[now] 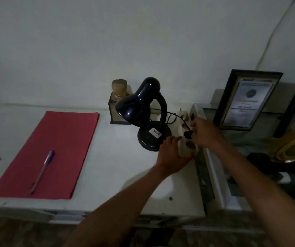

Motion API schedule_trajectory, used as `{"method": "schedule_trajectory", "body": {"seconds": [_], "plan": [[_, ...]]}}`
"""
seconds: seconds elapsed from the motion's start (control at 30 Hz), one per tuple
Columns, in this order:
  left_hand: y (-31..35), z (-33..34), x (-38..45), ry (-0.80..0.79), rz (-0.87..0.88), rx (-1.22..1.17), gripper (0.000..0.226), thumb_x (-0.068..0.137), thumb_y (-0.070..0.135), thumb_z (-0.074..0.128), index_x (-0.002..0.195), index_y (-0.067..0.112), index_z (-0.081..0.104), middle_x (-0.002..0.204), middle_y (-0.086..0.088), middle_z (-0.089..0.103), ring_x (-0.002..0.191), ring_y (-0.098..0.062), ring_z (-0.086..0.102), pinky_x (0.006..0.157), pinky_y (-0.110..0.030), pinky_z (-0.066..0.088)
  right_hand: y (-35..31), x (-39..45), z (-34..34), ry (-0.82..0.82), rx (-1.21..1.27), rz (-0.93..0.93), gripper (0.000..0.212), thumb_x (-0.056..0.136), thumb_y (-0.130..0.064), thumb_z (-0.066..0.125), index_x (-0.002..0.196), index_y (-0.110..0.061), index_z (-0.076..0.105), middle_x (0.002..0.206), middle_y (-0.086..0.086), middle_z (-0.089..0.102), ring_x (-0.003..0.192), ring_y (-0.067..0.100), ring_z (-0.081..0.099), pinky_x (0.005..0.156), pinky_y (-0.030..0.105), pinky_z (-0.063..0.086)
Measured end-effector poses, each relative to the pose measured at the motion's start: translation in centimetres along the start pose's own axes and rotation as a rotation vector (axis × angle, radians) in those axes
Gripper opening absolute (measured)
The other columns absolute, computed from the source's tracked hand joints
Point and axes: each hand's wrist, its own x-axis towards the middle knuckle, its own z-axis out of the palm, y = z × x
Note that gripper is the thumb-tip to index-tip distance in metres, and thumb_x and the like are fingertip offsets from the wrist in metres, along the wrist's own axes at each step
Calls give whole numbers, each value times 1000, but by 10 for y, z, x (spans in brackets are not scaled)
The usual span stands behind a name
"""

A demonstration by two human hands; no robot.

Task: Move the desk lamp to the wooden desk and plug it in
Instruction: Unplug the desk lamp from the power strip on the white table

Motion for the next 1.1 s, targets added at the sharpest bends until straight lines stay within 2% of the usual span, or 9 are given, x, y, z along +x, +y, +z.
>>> {"method": "schedule_trajectory", "body": {"seconds": [0.1, 0.23, 0.3, 0.4, 0.47, 0.57, 0.63, 0.8, 1.1], "plan": [[16, 17, 6, 1, -137, -154, 81, 79, 53, 76, 141, 11, 46, 138, -12, 52, 125, -28, 50, 101, -36, 45, 4, 8, -7, -86, -37, -14, 38, 82, -4, 78, 119, -8, 74, 107, 16, 75, 95, 29, 72, 83, 33, 59], [19, 27, 8, 42, -271, -305, 85, 76, 42, 83, 145, 15, 42, 143, -8, 48, 124, -25, 53, 100, -38, 50, 0, 16, -10, -113, -167, -49, 6, 80, -11, 80, 86, -10, 79, 77, 11, 73, 66, 24, 70, 68, 34, 63], [16, 29, 8, 52, -281, -326, 84, 73, 43, 84, 143, 17, 46, 140, -6, 50, 118, -23, 58, 96, -39, 54, -2, 19, -12, -96, -248, -76, 4, 81, -14, 79, 84, -10, 79, 76, 7, 71, 69, 24, 71, 67, 33, 62], [16, 29, 7, 69, -280, -360, 84, 70, 44, 85, 141, 19, 48, 136, -3, 51, 113, -21, 60, 93, -39, 56, -5, 26, -12, -50, -434, -152, 4, 83, -14, 73, 83, -13, 76, 82, 7, 70, 84, 23, 72, 63, 25, 45], [15, 29, 7, 88, -275, -379, 83, 70, 45, 84, 141, 20, 48, 135, -2, 51, 110, -19, 61, 92, -37, 57, -3, 30, -11, -29, -498, -202, 3, 83, -20, 75, 84, -18, 76, 88, 7, 72, 87, 22, 70, 65, 25, 44], [15, 28, 5, 112, -255, -365, 78, 70, 47, 84, 137, 21, 52, 131, -2, 54, 106, -16, 61, 87, -31, 57, 6, 34, -6, -16, -505, -234, 21, 81, -39, 80, 96, -25, 78, 98, 12, 68, 97, 27, 65, 71, 28, 40], [14, 29, 6, 118, -263, -359, 76, 69, 46, 85, 134, 22, 56, 129, -2, 56, 104, -18, 63, 85, -33, 58, 9, 37, -1, -21, -513, -254, 29, 79, -44, 81, 101, -25, 77, 102, 15, 65, 103, 29, 60, 73, 32, 36], [11, 30, 8, 126, -280, -319, 85, 67, 48, 88, 138, 13, 56, 133, -7, 58, 110, -24, 63, 91, -41, 57, 11, 41, 3, -58, -466, -224, 28, 80, -40, 82, 101, -22, 77, 107, 15, 63, 102, 29, 57, 73, 29, 34], [9, 30, 5, 127, -268, -334, 88, 68, 51, 87, 141, 13, 55, 135, -5, 56, 112, -21, 61, 92, -37, 58, 10, 41, 1, -102, -431, -240, 26, 84, -30, 81, 104, -14, 75, 110, 15, 64, 106, 29, 59, 75, 30, 39]]}}
